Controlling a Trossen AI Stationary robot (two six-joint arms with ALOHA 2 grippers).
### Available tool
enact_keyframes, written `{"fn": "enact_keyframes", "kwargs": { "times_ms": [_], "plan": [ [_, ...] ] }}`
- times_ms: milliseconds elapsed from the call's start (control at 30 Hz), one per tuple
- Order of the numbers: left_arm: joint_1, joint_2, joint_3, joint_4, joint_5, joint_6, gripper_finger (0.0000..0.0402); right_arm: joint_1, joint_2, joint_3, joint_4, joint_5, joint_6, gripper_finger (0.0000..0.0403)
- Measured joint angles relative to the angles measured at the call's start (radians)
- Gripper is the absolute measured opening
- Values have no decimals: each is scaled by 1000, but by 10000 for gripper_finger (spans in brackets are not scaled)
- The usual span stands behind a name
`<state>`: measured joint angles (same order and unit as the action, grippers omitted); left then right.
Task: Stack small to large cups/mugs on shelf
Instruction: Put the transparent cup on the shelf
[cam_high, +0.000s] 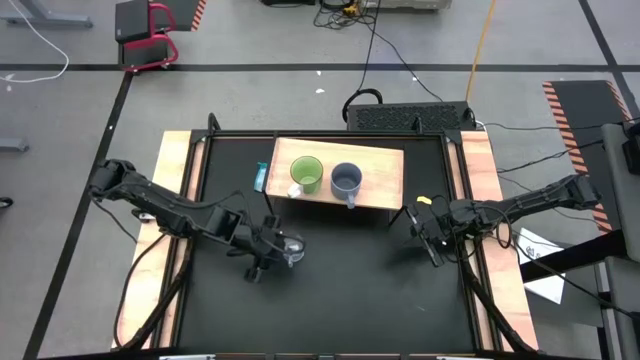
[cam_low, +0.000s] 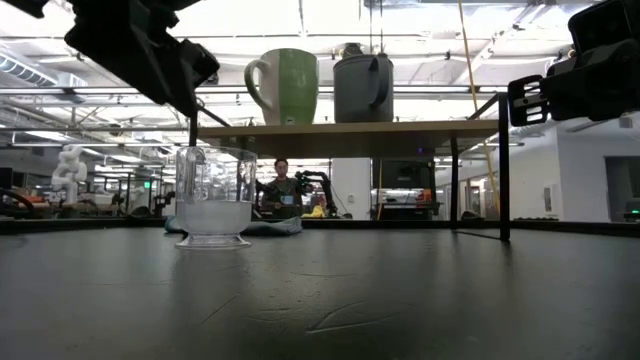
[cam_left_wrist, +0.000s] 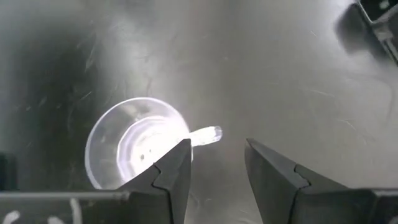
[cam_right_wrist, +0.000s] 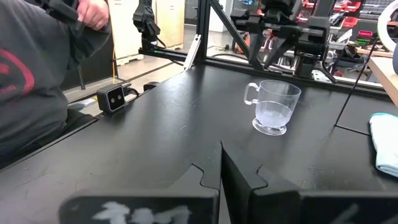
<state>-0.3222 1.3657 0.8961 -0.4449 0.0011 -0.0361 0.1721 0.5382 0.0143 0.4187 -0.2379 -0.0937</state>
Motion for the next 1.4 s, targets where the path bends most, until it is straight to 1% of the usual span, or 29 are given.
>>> {"fn": "enact_keyframes", "kwargs": {
  "times_ms": [100, 167, 367, 700, 1400],
  "plan": [
    [-9, 12, -18, 22, -11, 29, 152, 0, 0, 0, 3, 0, 2, 0],
    [-9, 10, -20, 33, -30, 31, 152, 0, 0, 0, 4, 0, 2, 0],
    [-2, 24, -20, 36, -38, 31, 152, 0, 1, 0, 18, 0, 3, 0],
    [15, 107, -21, 24, -39, 62, 152, 0, 1, 0, 19, 0, 3, 0],
    [15, 107, -20, 22, -44, 90, 152, 0, 1, 0, 26, 0, 4, 0]
  ]
}}
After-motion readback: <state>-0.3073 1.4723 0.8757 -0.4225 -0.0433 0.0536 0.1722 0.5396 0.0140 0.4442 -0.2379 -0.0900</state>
